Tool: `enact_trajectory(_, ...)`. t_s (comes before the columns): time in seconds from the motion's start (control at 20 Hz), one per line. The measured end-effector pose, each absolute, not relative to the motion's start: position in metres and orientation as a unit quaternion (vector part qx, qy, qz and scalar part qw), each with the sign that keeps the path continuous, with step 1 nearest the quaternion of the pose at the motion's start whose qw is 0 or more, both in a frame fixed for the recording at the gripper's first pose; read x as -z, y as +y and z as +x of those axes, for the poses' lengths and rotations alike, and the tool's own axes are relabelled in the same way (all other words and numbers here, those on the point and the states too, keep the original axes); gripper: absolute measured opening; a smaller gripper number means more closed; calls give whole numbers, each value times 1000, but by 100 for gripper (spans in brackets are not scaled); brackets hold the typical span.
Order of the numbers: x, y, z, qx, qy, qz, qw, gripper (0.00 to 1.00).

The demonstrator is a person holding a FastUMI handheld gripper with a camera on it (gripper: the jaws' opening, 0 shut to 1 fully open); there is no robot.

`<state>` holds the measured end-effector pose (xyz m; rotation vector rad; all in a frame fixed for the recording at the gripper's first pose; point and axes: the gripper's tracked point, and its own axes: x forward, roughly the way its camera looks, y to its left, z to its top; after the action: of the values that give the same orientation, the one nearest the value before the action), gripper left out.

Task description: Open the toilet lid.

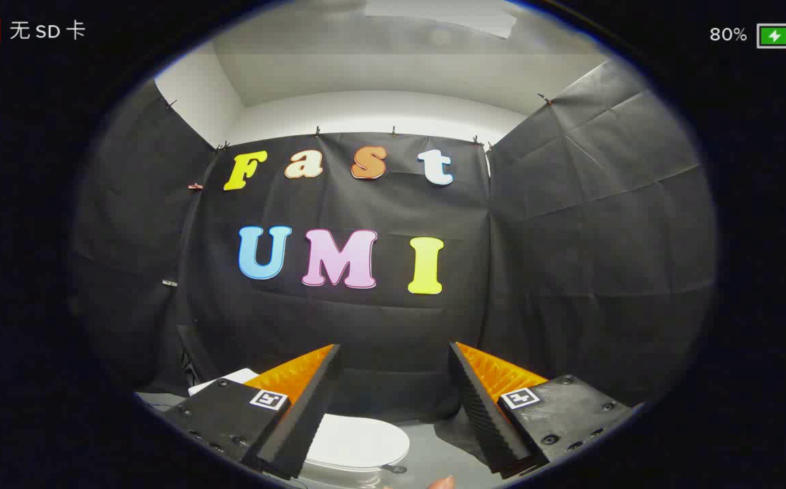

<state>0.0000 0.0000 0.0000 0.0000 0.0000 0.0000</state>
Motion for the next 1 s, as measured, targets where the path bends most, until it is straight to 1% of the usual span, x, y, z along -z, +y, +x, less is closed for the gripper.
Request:
enact_trajectory(0.4, 7, 0, 1, 6, 14, -6, 1000, 98)
enact_trajectory(1.0, 8, -1, 2, 10, 12, -14, 1000, 98)
